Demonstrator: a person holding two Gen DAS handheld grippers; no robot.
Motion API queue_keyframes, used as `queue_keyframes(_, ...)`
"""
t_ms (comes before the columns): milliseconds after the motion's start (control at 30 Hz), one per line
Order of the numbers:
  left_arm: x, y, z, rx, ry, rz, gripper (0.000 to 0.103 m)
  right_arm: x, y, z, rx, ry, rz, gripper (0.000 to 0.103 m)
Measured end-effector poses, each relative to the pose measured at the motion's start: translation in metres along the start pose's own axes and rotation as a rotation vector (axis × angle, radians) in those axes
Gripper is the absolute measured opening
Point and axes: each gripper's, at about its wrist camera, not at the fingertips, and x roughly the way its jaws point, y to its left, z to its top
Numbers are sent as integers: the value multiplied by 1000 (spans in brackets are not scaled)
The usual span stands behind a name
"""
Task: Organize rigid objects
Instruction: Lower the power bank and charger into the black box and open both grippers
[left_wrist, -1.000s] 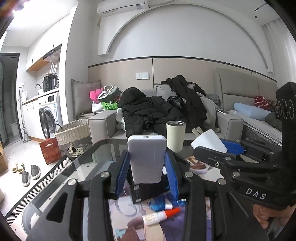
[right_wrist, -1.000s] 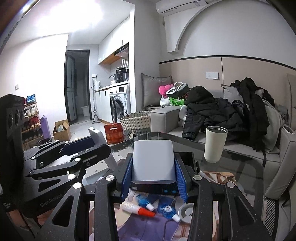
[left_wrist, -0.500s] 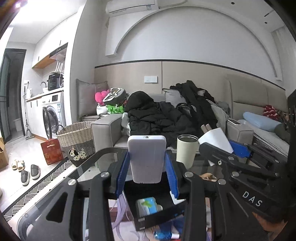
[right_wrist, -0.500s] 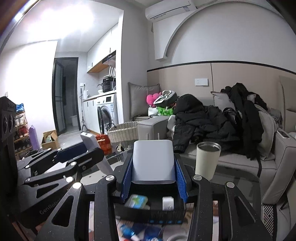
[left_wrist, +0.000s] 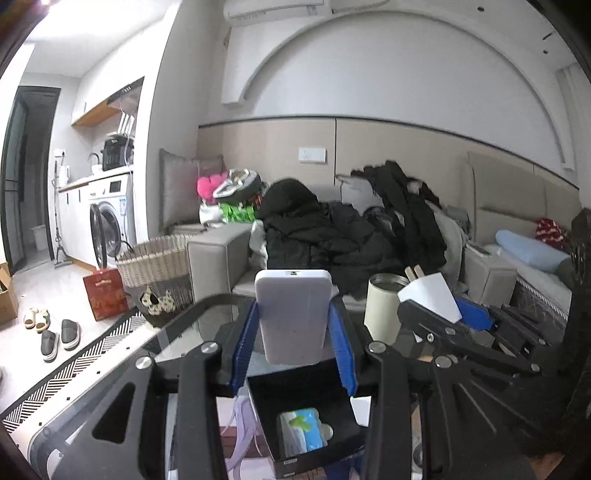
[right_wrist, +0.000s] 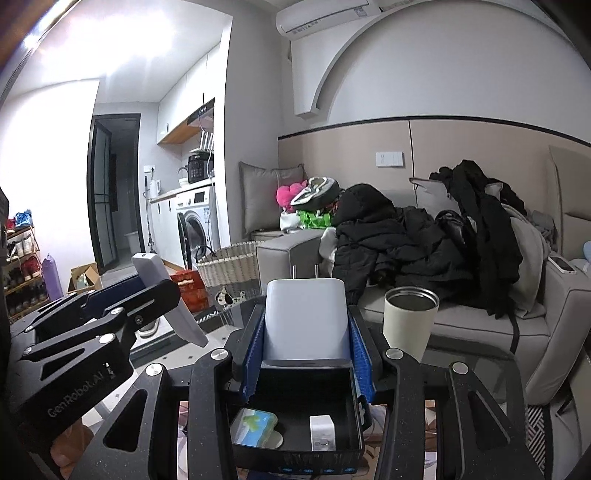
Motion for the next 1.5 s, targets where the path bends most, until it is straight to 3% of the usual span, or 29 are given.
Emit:
queue_keyframes(333, 38, -6, -13, 6, 198, 27, 38, 33, -13, -12, 29, 143, -34, 42)
queue_keyframes(700, 76, -20, -39, 40, 436, 15, 38, 78, -29, -44, 118, 407, -6, 42)
queue_keyframes(967, 88, -19, -55, 37, 526, 9, 37, 97, -33, -67, 178, 544, 19, 42)
queue_keyframes(1167, 96, -15, -64, 7, 573, 3, 37, 104, -30, -76, 167, 586, 26, 42)
queue_keyframes(1500, 95, -13, -66, -3, 578, -7, 37, 105, -27, -78, 142, 588, 16, 42)
